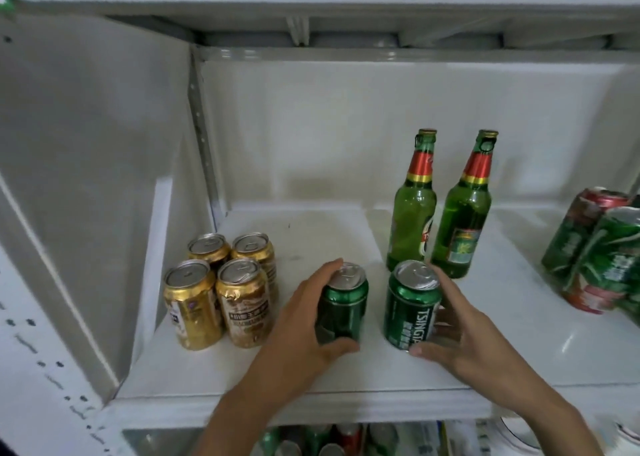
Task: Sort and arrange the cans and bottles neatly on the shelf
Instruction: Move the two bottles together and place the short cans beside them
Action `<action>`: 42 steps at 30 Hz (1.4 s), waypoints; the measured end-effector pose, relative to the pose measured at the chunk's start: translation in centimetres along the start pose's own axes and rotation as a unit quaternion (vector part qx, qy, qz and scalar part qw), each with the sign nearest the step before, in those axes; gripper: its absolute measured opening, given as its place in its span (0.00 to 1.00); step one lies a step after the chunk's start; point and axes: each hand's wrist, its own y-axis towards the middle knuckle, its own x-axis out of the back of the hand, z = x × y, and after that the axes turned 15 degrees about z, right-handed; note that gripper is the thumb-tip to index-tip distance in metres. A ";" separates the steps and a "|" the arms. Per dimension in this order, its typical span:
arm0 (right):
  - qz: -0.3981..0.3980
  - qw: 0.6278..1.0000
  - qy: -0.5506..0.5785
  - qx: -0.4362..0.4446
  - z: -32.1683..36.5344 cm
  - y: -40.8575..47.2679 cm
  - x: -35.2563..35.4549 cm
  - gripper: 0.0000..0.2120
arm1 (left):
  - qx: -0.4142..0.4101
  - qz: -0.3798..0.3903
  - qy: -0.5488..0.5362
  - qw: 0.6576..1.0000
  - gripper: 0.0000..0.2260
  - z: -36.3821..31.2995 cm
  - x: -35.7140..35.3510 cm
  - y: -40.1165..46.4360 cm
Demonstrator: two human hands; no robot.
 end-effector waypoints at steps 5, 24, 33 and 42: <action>0.009 1.000 0.003 0.019 0.2 1.0 -0.6 0.52 | -0.008 0.026 0.000 1.000 0.45 0.2 0.9 1.3; -0.008 0.997 0.054 0.049 -0.3 0.8 2.3 0.48 | 0.020 0.040 0.063 0.997 0.56 -2.8 1.5 0.6; -0.190 0.981 -0.043 -0.004 -2.7 3.9 13.3 0.60 | -0.005 0.090 0.023 0.996 0.44 -11.5 5.1 11.1; 0.006 0.999 -0.016 -0.038 -5.0 7.6 17.3 0.61 | 0.126 0.180 0.066 0.973 0.47 -9.4 2.7 20.6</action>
